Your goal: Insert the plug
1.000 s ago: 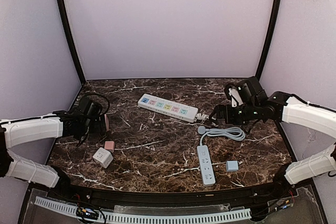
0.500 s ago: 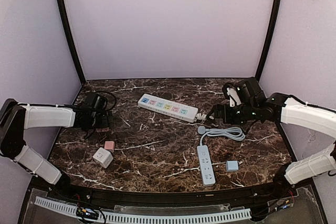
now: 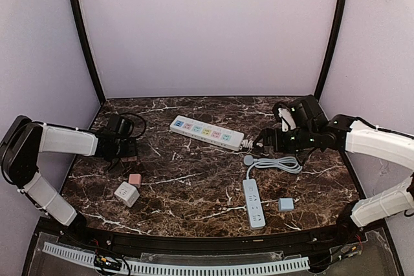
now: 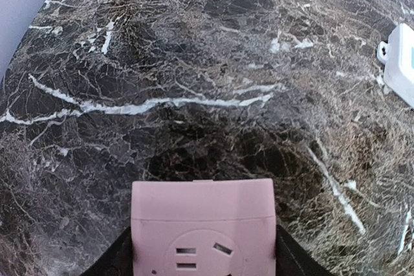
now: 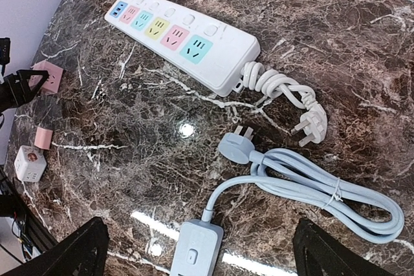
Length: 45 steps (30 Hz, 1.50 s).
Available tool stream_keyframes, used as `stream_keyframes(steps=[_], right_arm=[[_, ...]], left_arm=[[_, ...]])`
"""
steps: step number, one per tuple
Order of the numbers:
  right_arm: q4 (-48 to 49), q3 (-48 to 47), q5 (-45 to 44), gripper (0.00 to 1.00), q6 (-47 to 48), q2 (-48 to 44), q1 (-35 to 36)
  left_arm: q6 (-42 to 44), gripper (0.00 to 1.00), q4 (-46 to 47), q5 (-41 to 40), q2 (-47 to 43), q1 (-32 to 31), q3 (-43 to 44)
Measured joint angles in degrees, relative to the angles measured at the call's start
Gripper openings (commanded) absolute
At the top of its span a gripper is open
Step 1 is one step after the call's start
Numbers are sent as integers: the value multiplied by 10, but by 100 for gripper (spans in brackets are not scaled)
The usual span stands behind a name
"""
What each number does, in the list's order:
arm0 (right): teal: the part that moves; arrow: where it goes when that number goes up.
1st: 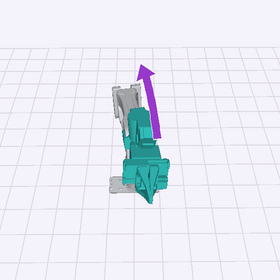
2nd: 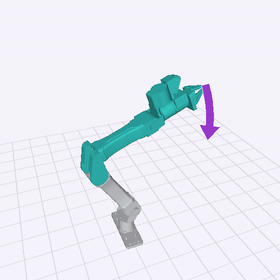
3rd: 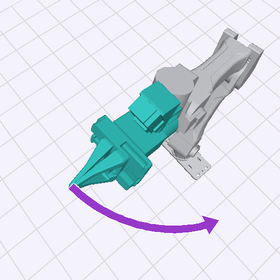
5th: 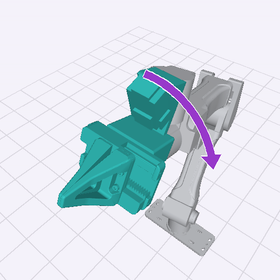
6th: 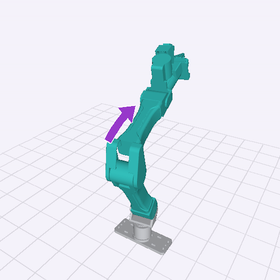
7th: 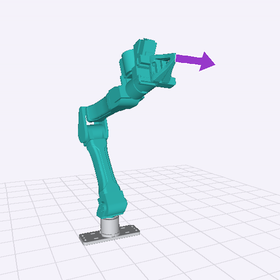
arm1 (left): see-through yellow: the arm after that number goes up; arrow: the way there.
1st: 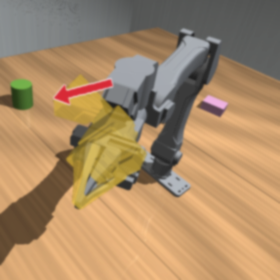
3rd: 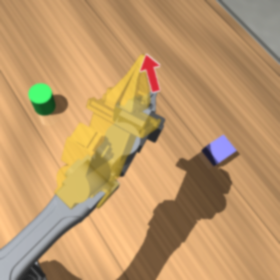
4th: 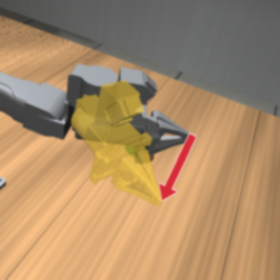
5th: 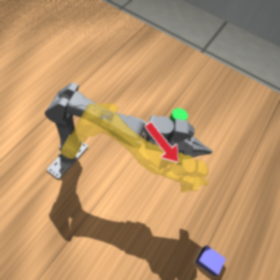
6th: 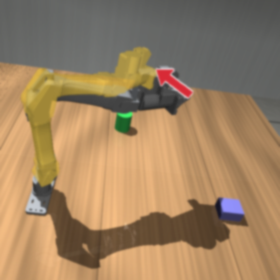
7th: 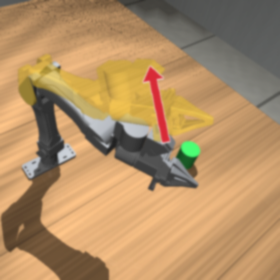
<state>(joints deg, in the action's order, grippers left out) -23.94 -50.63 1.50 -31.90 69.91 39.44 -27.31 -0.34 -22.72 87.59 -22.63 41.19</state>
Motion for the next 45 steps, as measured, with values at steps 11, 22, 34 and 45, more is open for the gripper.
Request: stream_keyframes(steps=[11,22,34,45], right_arm=[[-3,-20,1,99,4,19,1],[2,-91,35,99,45,61,2],[29,-139,181,99,94,98,18],[33,-205,247,99,100,157,78]], left_arm=[[73,47,68,35,-27,0,-40],[122,45,161,129,-158,-8,-106],[206,45,233,210,-220,-129,-137],[270,45,272,303,-236,-194,-151]])
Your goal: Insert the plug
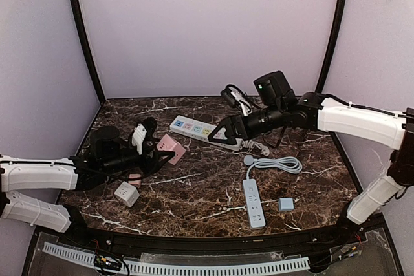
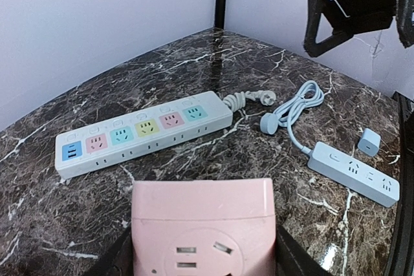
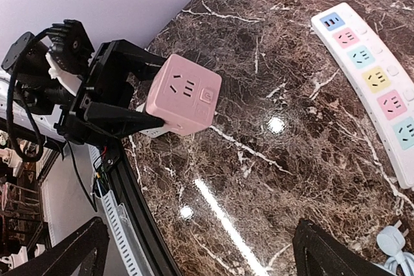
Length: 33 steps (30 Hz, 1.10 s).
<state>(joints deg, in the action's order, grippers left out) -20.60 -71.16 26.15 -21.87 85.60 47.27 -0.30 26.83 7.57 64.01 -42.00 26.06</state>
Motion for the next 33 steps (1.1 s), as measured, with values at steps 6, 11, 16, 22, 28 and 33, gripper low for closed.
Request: stream_keyframes(steps=[6,11,16,22,28,33], right_arm=[[1,-32,8,99,-26,60,7],[0,-53,29,99,-57,113,16],[1,-74,61,99,-80,143,31],[5,-88,89,99,-99,157,41],[10,-89,107,97,-112,174,52],[12,-89,119,79,-120,185,60]], left_arm=[[24,45,18,21,0,-34,0],[41,45,23,24,9,-56,0],[55,45,23,22,23,-75,3],[67,45,24,16,38,-94,17],[80,45,32,7,48,-115,24],[91,45,36,-1,60,-127,31]])
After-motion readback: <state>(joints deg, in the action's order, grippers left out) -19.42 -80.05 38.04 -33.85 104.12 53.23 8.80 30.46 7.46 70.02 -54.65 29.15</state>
